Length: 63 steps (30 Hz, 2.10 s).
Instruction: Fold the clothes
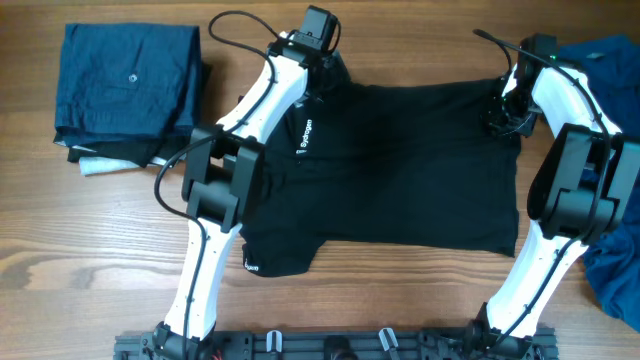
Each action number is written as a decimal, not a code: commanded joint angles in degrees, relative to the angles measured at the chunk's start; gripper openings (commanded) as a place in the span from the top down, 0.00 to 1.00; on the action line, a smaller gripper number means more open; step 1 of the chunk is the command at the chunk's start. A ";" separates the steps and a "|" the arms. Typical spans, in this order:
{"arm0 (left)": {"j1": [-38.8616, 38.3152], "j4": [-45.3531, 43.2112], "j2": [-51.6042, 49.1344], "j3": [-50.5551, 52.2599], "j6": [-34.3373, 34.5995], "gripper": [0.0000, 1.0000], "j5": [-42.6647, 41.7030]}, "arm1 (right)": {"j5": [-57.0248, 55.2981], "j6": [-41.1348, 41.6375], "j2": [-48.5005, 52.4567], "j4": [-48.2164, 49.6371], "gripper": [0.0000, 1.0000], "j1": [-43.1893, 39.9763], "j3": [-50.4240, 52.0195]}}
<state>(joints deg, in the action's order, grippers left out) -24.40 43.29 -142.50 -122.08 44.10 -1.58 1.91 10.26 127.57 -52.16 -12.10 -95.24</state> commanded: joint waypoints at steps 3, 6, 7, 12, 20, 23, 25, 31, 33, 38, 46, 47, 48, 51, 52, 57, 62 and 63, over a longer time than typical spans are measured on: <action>-1.53 -1.77 -1.16 1.40 1.84 0.23 -0.48 | 0.72 0.42 4.17 1.31 0.79 -0.66 1.99; -1.46 -1.68 -1.77 1.46 1.81 0.22 -0.48 | 0.72 0.37 4.17 1.33 0.78 -0.68 1.99; -1.46 -1.68 -2.01 1.46 1.81 0.22 -0.48 | 0.72 0.39 4.17 1.33 0.78 -0.68 1.99; -1.49 -1.75 -2.84 1.46 1.81 0.22 -0.48 | 0.74 0.39 4.17 1.33 0.77 -0.66 1.99; -0.44 -4.33 -2.84 1.46 1.77 0.45 -0.48 | 0.72 0.39 4.17 1.36 0.77 -0.66 1.99; -0.17 -5.22 -2.84 1.46 1.77 0.60 -0.48 | 0.72 0.37 4.17 1.40 0.77 -0.66 1.99; 0.00 -7.10 -2.82 1.44 1.77 0.77 -0.48 | 0.72 0.39 4.17 1.53 0.76 -0.66 1.99; 0.04 -10.36 -2.67 1.44 1.36 0.96 -0.50 | 0.72 0.42 4.17 1.60 0.76 -0.63 1.99; 0.09 -11.76 -2.23 1.42 1.36 0.96 -0.50 | 0.72 0.42 4.17 1.62 0.75 -0.63 1.99; 0.09 -15.74 -2.34 1.44 1.36 0.90 -0.46 | 0.72 0.42 4.17 1.62 0.75 -0.63 1.99; -0.02 -23.74 -6.43 1.44 1.09 0.85 -0.50 | 0.72 0.39 4.17 1.86 0.75 -0.63 1.99; -0.02 -24.33 -6.49 1.44 0.61 0.86 -0.57 | 0.72 0.39 4.17 1.99 0.75 -0.63 1.99; -0.02 -26.45 -6.49 1.44 -3.48 0.87 -1.81 | 0.72 0.39 4.17 2.10 0.75 -0.63 1.99; 0.07 -32.09 -4.35 0.66 -16.72 0.73 -9.05 | 0.72 0.39 4.17 2.27 0.75 -0.63 1.99; 0.28 -31.21 -2.86 -0.20 -18.60 0.71 -9.09 | 0.72 0.39 4.17 2.27 0.75 -0.63 1.99; 3.45 -23.85 7.54 -1.07 -21.40 0.48 -7.06 | 0.72 0.42 4.17 2.08 0.75 -0.63 1.99; 8.70 -6.36 11.56 -1.05 -24.00 0.49 -6.25 | 0.74 0.42 4.17 2.16 0.70 -0.63 1.99; 9.35 -3.69 11.50 -1.01 -26.01 0.53 -6.25 | 0.76 0.39 4.17 2.21 0.69 -0.63 1.99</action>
<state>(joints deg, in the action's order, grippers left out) -17.89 32.75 -132.03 -122.41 23.77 -8.78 3.01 10.26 127.57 -50.96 -12.23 -95.24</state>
